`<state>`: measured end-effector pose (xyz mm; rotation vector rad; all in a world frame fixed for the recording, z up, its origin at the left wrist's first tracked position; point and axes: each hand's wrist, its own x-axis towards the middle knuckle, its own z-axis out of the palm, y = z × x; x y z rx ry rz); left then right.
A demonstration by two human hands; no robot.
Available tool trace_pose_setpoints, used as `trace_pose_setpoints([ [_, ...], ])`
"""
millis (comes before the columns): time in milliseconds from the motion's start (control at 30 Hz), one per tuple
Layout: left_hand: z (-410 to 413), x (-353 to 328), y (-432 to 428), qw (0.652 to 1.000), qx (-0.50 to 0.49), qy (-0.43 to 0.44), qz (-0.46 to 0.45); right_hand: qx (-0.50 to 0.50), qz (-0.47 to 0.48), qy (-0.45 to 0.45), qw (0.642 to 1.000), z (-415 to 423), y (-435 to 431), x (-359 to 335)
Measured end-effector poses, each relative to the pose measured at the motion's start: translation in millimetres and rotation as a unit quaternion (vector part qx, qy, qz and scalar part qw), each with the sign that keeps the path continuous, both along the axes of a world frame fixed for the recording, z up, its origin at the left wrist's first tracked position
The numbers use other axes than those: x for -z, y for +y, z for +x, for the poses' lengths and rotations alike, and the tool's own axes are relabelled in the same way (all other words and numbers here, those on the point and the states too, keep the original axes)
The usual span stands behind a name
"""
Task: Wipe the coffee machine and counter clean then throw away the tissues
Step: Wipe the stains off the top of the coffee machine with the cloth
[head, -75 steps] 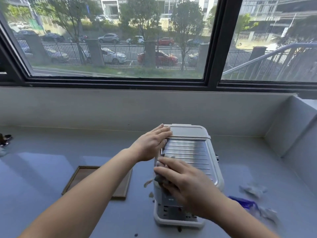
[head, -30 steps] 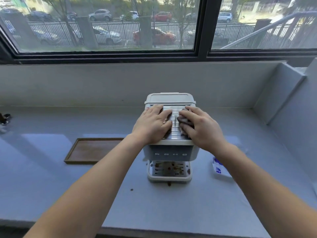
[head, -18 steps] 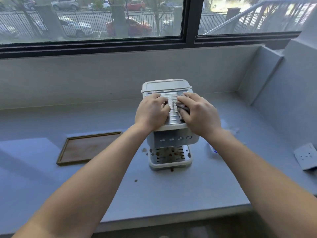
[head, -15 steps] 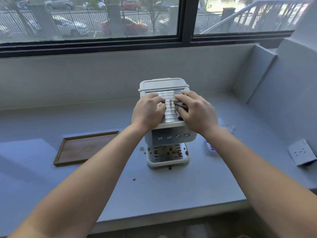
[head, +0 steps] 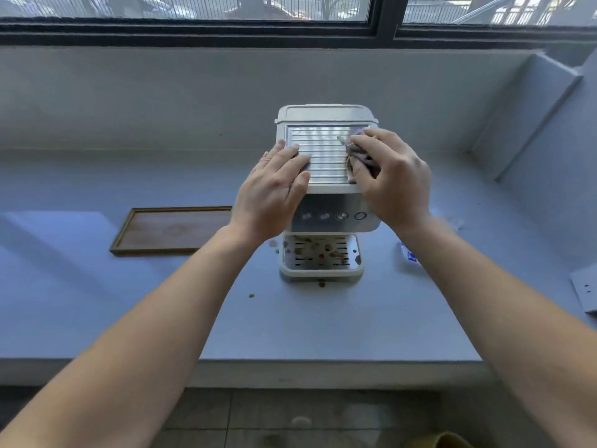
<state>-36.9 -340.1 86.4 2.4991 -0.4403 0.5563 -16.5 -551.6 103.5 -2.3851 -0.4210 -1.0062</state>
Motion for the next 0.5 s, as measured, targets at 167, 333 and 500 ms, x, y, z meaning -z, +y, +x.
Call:
trace_pose_setpoints([
  [167, 0.0, 5.8, -5.4, 0.999, -0.018, -0.015, -0.030, -0.084, -0.086, -0.104, 0.987, -26.4, -8.1, 12.1],
  [333, -1.9, 2.0, -4.7, 0.999, -0.022, 0.009, -0.027, -0.102, -0.017, -0.101, 0.990, -32.2, -30.8, 27.6],
  [500, -10.7, 11.6, -4.2, 0.997, -0.021, 0.016, -0.071, -0.029, 0.252, 0.076, 0.964, -68.0, -31.4, 85.3],
])
